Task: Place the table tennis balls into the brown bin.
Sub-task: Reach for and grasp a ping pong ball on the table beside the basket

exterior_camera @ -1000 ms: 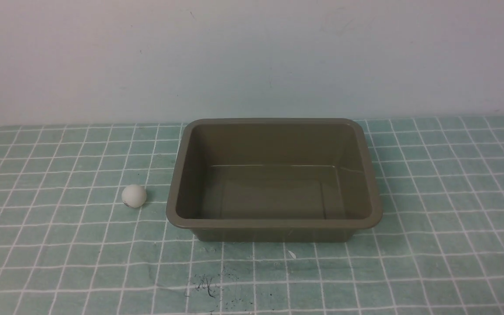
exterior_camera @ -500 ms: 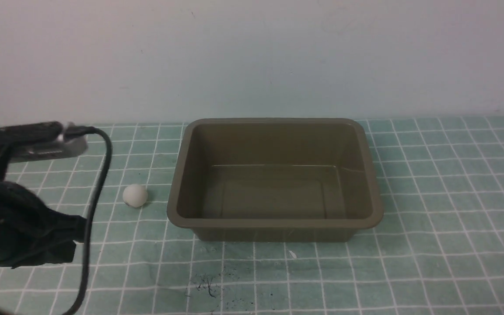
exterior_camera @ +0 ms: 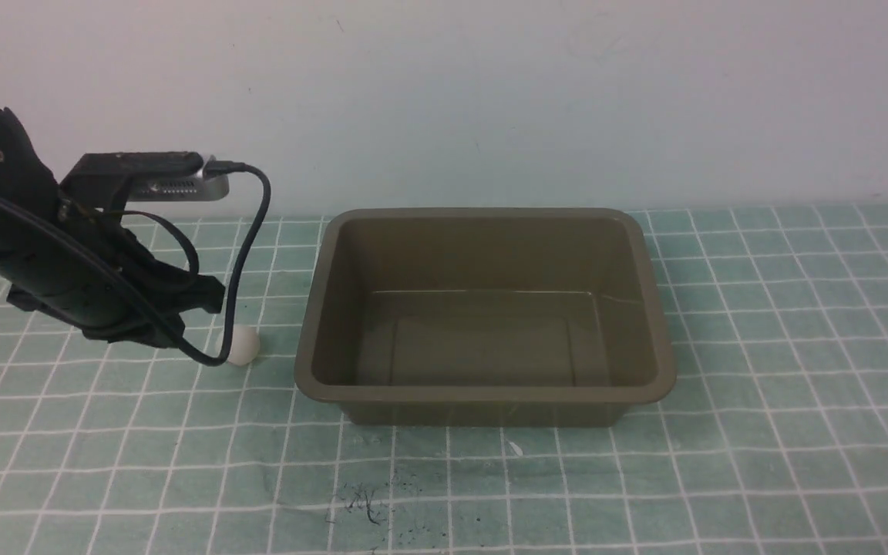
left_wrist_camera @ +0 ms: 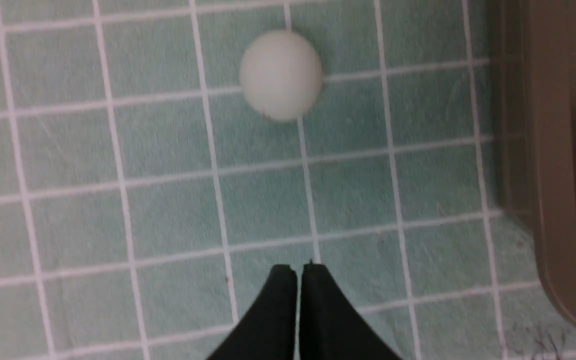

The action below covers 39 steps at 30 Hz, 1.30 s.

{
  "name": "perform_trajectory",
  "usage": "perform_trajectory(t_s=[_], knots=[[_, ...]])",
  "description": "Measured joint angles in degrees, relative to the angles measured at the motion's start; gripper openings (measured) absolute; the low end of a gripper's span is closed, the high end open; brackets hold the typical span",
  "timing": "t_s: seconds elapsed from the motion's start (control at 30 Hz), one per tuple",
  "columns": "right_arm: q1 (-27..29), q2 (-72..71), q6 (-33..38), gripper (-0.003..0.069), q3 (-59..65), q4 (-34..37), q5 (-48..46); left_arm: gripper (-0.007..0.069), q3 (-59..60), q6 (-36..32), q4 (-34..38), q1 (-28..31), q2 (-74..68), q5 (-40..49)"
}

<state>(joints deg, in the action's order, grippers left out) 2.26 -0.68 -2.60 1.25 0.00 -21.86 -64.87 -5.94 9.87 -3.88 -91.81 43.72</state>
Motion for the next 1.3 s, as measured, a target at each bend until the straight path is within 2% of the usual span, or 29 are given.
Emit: perform_trajectory(t_s=[0.17,0.23,0.27,0.3,0.4,0.53,0.77,0.8,0.93,1.1,1.2,1.3], knots=[[0.0,0.0,0.0,-0.0013,0.0,0.0,0.0,0.0091,-0.2,-7.5,0.2,0.0,-2.6,-8.4],[0.0,0.0,0.0,-0.0013,0.0,0.0,0.0,0.0185,-0.4,-10.0,1.2,0.0,-4.7,-11.6],[0.0,0.0,0.0,-0.0013,0.0,0.0,0.0,0.0185,-0.4,-10.1,1.4,0.0,-4.7,-11.8],[0.0,0.0,0.0,-0.0013,0.0,0.0,0.0,0.0258,-0.4,-10.9,2.3,0.0,-6.5,-13.2],[0.0,0.0,0.0,-0.0013,0.0,0.0,0.0,0.0392,-0.8,-11.3,3.9,0.0,-11.2,-14.9],[0.0,0.0,0.0,-0.0013,0.0,0.0,0.0,0.0472,-2.7,-11.3,4.9,0.0,-16.1,-14.9],[0.0,0.0,0.0,-0.0013,0.0,0.0,0.0,0.0484,-5.8,-11.4,7.1,0.0,-20.6,-15.8],[0.0,0.0,0.0,-0.0013,0.0,0.0,0.0,0.0472,-5.9,-11.4,7.3,0.0,-21.1,-15.8],[0.0,0.0,0.0,-0.0013,0.0,0.0,0.0,0.0343,-6.2,-11.5,7.4,0.0,-22.7,-15.2],[0.0,0.0,0.0,-0.0013,0.0,0.0,0.0,0.0346,-9.5,-11.5,6.4,-0.3,-18.0,-6.5],[0.0,0.0,0.0,-0.0013,0.0,0.0,0.0,0.0346,-12.3,-11.7,8.4,-1.7,-13.4,-4.1],[0.0,0.0,0.0,-0.0013,0.0,0.0,0.0,0.0346,-15.6,-15.6,11.9,-7.3,-9.2,-4.7]])
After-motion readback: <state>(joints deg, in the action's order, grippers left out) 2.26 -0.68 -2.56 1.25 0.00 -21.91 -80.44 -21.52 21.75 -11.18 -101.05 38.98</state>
